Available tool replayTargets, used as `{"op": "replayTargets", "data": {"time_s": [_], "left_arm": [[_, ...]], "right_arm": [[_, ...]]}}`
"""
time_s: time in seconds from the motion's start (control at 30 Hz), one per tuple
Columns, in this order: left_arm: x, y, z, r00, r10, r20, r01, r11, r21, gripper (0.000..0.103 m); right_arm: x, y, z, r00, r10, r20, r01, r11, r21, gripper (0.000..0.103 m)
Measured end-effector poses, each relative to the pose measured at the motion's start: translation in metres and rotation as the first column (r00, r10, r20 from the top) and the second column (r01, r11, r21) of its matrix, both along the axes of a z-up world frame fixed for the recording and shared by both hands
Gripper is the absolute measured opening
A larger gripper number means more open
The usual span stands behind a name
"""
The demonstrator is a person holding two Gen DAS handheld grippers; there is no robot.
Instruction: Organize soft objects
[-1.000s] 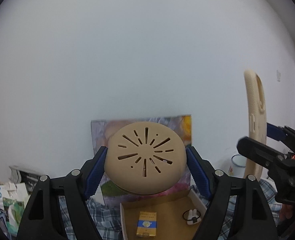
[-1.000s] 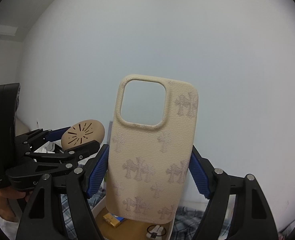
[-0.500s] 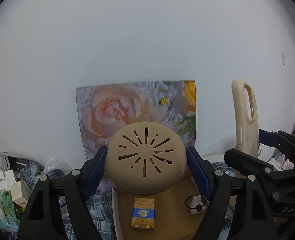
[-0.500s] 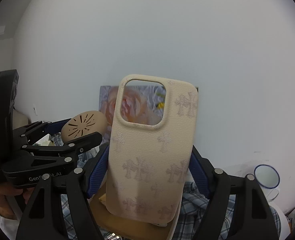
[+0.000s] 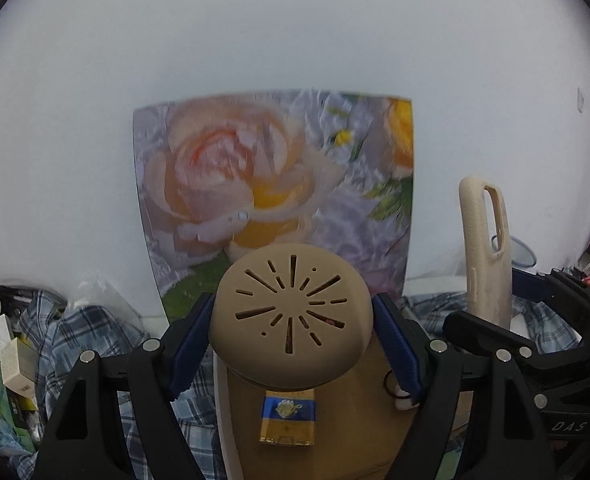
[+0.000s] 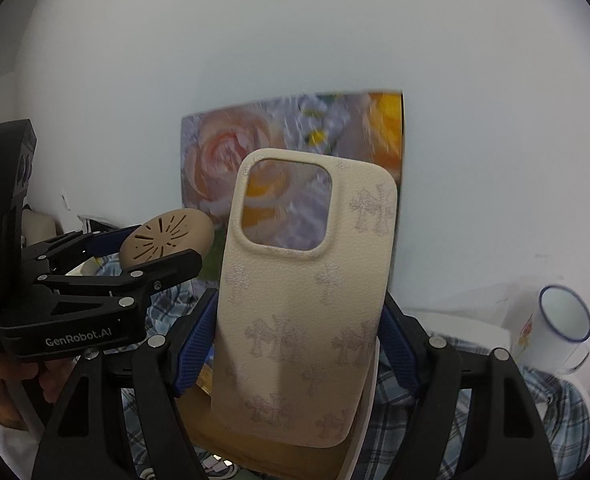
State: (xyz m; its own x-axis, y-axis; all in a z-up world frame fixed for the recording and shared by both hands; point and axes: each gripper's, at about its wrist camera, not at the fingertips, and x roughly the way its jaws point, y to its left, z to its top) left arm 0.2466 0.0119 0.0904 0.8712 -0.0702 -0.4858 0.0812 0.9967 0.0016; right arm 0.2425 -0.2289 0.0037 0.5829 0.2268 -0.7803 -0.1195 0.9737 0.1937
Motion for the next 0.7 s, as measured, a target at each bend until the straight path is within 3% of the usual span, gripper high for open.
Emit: {"op": "replayTargets", "data": {"time_s": [0.23, 0.7], "left_arm": [[0.018, -0.003, -0.022, 0.997, -0.007, -0.074, 0.007, 1.000, 0.010, 0.080], [0.051, -0.006, -0.085, 0.960, -0.016, -0.278, 0.020, 1.000, 0.013, 0.080]], "right_arm": [[0.005, -0.002, -0.030, 0.997, 0.003, -0.073, -0.003, 1.000, 0.001, 0.075], [0.007, -0.002, -0.098, 0.960, 0.034, -0.279, -0.021, 0.998, 0.051, 0.075]]}}
